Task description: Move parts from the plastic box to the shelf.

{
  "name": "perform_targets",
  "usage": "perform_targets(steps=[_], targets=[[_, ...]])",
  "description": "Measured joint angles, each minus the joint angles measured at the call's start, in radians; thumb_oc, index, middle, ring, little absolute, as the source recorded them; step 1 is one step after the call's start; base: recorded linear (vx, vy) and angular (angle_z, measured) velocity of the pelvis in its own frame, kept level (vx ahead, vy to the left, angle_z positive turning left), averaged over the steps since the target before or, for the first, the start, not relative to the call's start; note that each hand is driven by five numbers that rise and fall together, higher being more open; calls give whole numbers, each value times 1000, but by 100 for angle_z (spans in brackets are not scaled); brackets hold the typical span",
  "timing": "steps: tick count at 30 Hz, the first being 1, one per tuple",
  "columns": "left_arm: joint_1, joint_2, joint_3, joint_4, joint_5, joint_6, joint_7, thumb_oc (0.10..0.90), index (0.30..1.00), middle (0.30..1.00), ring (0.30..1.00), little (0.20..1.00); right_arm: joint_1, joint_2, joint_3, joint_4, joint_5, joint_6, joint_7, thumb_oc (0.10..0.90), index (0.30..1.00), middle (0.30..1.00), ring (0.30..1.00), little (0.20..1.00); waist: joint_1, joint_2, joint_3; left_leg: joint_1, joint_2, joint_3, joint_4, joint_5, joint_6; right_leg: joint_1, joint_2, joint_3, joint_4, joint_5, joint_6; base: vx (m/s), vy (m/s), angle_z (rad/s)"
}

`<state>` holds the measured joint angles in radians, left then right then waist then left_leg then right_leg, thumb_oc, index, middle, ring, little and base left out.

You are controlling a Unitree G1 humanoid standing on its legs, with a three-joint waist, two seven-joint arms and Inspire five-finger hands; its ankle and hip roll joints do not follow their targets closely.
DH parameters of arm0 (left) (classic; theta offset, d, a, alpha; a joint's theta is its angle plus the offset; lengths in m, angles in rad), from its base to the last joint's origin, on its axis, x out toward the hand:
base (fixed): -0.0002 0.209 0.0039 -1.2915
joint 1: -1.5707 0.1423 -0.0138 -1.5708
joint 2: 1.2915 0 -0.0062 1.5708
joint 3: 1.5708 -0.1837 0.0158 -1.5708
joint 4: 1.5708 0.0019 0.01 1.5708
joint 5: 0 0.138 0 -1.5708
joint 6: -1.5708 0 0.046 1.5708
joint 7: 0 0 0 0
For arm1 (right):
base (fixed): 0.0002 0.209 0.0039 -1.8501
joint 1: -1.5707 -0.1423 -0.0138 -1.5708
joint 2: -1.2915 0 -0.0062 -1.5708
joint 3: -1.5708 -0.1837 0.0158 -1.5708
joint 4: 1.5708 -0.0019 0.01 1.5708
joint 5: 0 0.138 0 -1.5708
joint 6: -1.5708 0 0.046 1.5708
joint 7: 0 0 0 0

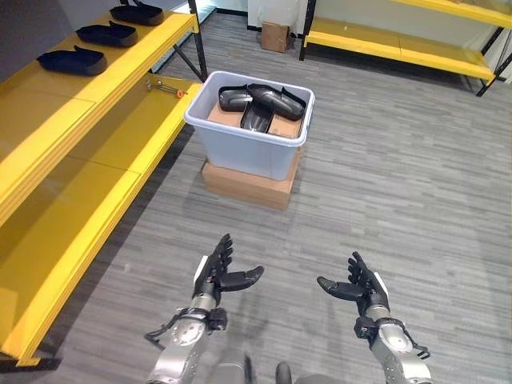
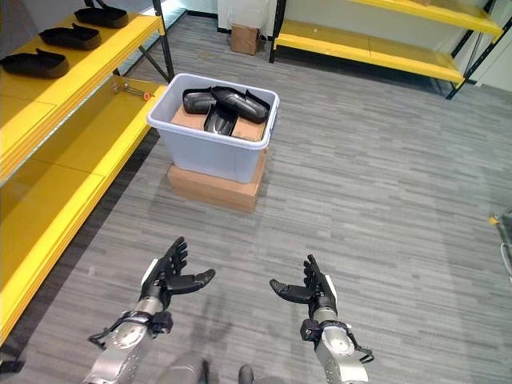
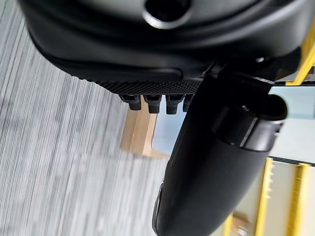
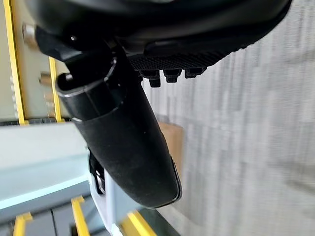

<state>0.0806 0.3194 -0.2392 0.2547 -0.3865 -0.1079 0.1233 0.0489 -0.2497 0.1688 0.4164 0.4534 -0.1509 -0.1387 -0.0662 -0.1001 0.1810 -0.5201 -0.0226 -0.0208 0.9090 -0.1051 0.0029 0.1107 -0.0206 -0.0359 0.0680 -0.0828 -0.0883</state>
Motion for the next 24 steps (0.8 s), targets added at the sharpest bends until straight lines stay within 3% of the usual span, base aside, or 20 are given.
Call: perform_targets(steps=[1,2,3,4,5,6,7,8,10,11,12,13,16,18,24], targets=[[16,-7,6,12,0,-1,5,900,1000,1000,1000,1000,28,-9,7,-19,0,-2,-3,900,1000,1000,1000,1000,15,8,1,9,19,-3,-262,58,41,47,-20,5,39,-42,64,337,118,-59],[28,-19,3,20,0,-1,12,900,1000,1000,1000,1000,45,-29,16,-25,0,-10,-1,900,1000,1000,1000,1000,10,43,-2,25,32,-15,-398,159,84,73,-15,-7,91,-79,115,325,140,-66],[36,-27,-3,35,1,-2,15,900,1000,1000,1000,1000,68,-41,21,-21,-1,-16,-3,900,1000,1000,1000,1000,12,56,-13,40,48,-21,-500,159,92,94,-19,-4,92,-100,107,367,181,-153],[78,-31,6,41,0,-8,24,900,1000,1000,1000,1000,96,-75,39,-24,-1,-16,-5,900,1000,1000,1000,1000,61,109,-50,125,73,-65,-693,78,83,168,-20,24,60,-162,137,258,133,-173],[67,-35,12,61,0,-7,25,900,1000,1000,1000,1000,93,-75,40,-10,-3,-18,-7,900,1000,1000,1000,1000,65,113,-53,135,45,-116,-684,235,7,190,-49,28,51,-184,174,198,93,-166],[41,-25,18,90,1,-2,25,900,1000,1000,1000,1000,93,-58,39,9,-4,-11,-16,900,1000,1000,1000,1000,54,78,-48,139,8,-117,-684,238,-20,185,-89,32,59,-201,190,143,119,-25],[7,-15,26,101,0,1,26,900,1000,1000,1000,1000,103,-46,36,12,-6,-2,-15,900,1000,1000,1000,1000,38,58,-41,160,-17,-127,-734,274,-16,163,-85,56,70,-222,171,202,161,21],[-30,-17,31,98,1,0,27,900,1000,1000,1000,1000,111,-39,34,13,-6,3,-15,900,1000,1000,1000,1000,40,54,-21,203,-21,-136,-813,308,-3,130,-53,56,66,-243,152,280,236,32],[-53,-20,46,104,1,-2,23,900,1000,1000,1000,1000,101,-10,36,24,-10,10,-11,900,1000,1000,1000,1000,42,47,10,288,-34,-116,-848,291,30,119,-32,73,7,-209,167,195,160,-3],[-55,-30,45,105,1,-3,26,900,1000,1000,1000,1000,97,5,36,22,-10,8,-10,900,1000,1000,1000,1000,38,49,11,334,-43,-108,-880,277,36,101,-27,74,-7,-202,158,182,157,-8],[-60,-32,37,105,1,-3,24,900,1000,1000,1000,1000,91,6,44,16,-10,4,0,900,1000,1000,1000,1000,36,63,9,361,-60,-99,-900,247,39,71,-26,70,-19,-134,131,188,183,8],[-60,-28,31,93,4,-6,20,900,1000,1000,1000,1000,79,6,53,15,-10,4,3,900,1000,1000,1000,1000,43,65,7,366,-71,-85,-899,234,45,68,-37,69,-18,-118,131,139,159,-2],[-63,-11,48,83,6,-20,34,900,1000,1000,1000,1000,-3,15,71,13,-13,6,16,900,1000,1000,1000,1000,48,62,5,341,-91,-49,-895,215,53,56,-71,77,-56,-97,150,97,131,-14],[-63,-9,46,87,7,-20,45,900,1000,1000,1000,1000,-22,19,71,11,-13,5,16,900,1000,1000,1000,1000,42,61,5,349,-100,-48,-897,225,74,55,-80,73,-44,-100,156,66,107,1],[-65,-9,44,87,9,-21,47,900,1000,1000,1000,1000,-62,19,71,12,-14,6,14,900,1000,1000,1000,1000,46,59,4,348,-105,-29,-897,210,89,40,-92,78,-31,-100,168,49,100,-7]])
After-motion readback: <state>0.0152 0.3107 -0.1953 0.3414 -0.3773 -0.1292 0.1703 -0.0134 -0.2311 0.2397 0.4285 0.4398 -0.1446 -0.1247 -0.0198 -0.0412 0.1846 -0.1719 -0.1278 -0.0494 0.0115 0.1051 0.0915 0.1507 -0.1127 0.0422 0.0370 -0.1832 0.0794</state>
